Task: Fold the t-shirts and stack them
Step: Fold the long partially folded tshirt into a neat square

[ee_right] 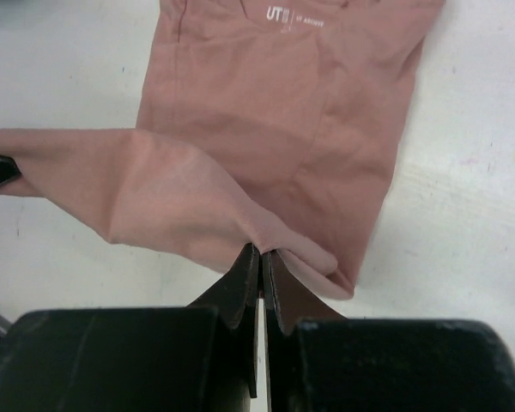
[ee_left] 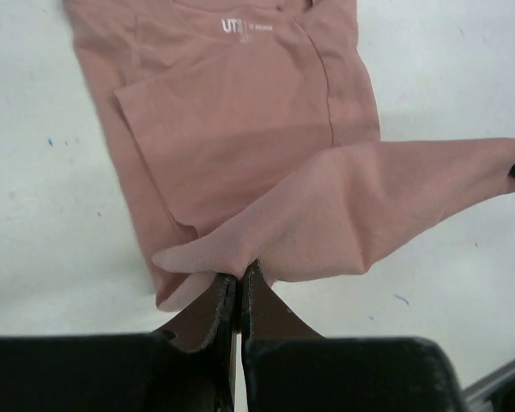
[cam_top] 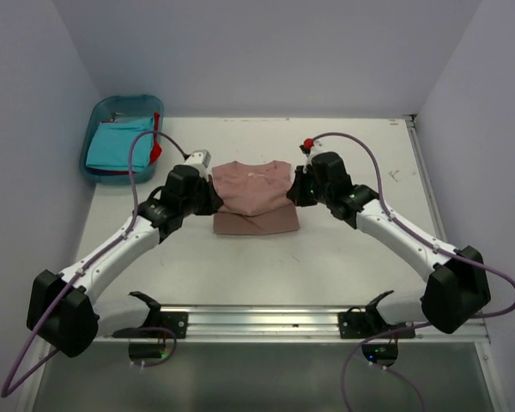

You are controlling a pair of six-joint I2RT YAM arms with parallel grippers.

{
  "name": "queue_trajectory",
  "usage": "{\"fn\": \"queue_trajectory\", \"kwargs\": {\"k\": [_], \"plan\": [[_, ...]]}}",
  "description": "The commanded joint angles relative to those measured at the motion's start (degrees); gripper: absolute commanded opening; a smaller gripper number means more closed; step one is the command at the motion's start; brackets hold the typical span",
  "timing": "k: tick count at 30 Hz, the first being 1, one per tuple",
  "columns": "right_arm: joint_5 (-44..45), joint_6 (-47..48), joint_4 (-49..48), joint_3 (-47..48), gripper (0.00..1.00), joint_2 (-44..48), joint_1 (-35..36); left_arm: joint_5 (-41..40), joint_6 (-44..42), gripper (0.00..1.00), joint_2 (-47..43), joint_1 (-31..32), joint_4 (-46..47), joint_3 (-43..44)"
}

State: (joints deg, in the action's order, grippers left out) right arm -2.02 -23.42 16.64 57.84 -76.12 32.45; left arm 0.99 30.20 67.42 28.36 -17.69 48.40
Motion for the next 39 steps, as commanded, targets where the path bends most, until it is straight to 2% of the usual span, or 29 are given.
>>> {"fn": "queue_trajectory", "kwargs": {"k": [1, 10, 16, 19, 22, 23, 24, 25, 26, 28, 29, 31, 35, 38, 39], "plan": [[1.8, 2.4, -4.7, 5.6, 0.0, -4.4, -1.5, -3.4, -3.7, 0.0, 4.2, -2.2, 5.1, 4.2], [-0.3, 2.7, -7.5, 15.6, 0.0, -21.8, -6.7, -1.3, -4.3, 0.0, 21.4, -8.5, 12.1, 10.5], [0.9, 2.2, -9.0, 23.3, 0.0, -31.6, -8.3, 7.2, -3.9, 0.0, 33.0, -14.3, 19.6, 17.7], [1.8, 0.0, -8.5, 31.2, 0.0, -39.8, -9.6, 13.0, -3.0, 0.0, 39.4, -17.0, 24.3, 23.3], [11.0, -1.9, -5.5, 42.9, 0.0, -46.7, -9.7, 17.6, -0.8, 0.0, 46.4, -19.7, 29.6, 31.2], [15.3, -2.1, -4.9, 48.6, 0.1, -50.5, -9.7, 19.2, 0.3, 0.31, 49.8, -21.1, 29.6, 36.0], [16.7, -2.4, -3.6, 51.3, 0.32, -52.4, -9.7, 20.5, 1.6, 0.52, 51.0, -21.8, 30.2, 37.7], [17.1, -1.8, -2.8, 53.8, 0.66, -53.7, -9.8, 22.1, 3.6, 0.73, 51.6, -22.6, 34.0, 38.4], [18.0, -1.7, -1.5, 57.7, 0.77, -55.1, -9.8, 25.5, 4.3, 1.0, 51.4, -23.9, 35.8, 38.4], [19.5, -0.8, -2.1, 57.1, 0.87, -53.4, -9.7, 26.6, 4.8, 1.0, 49.8, -24.6, 37.5, 37.6], [19.5, -0.4, -4.7, 51.7, 0.94, -51.2, -9.6, 26.8, 4.4, 1.0, 47.6, -24.8, 39.1, 35.4], [19.4, 0.0, -11.1, 46.1, 0.99, -45.3, -9.5, 27.2, 3.9, 1.0, 45.3, -24.9, 41.0, 32.8], [16.7, 0.9, -15.4, 35.9, 0.99, -39.2, -9.1, 30.2, 3.8, 1.0, 42.8, -25.0, 42.3, 28.9], [10.7, 0.7, -16.4, 33.1, 0.97, -37.5, -9.0, 31.5, 3.5, 1.0, 44.5, -25.1, 39.7, 28.9], [8.1, 0.6, -16.4, 33.2, 0.93, -37.7, -9.1, 32.0, 3.4, 1.0, 44.9, -25.1, 39.5, 28.6]]}}
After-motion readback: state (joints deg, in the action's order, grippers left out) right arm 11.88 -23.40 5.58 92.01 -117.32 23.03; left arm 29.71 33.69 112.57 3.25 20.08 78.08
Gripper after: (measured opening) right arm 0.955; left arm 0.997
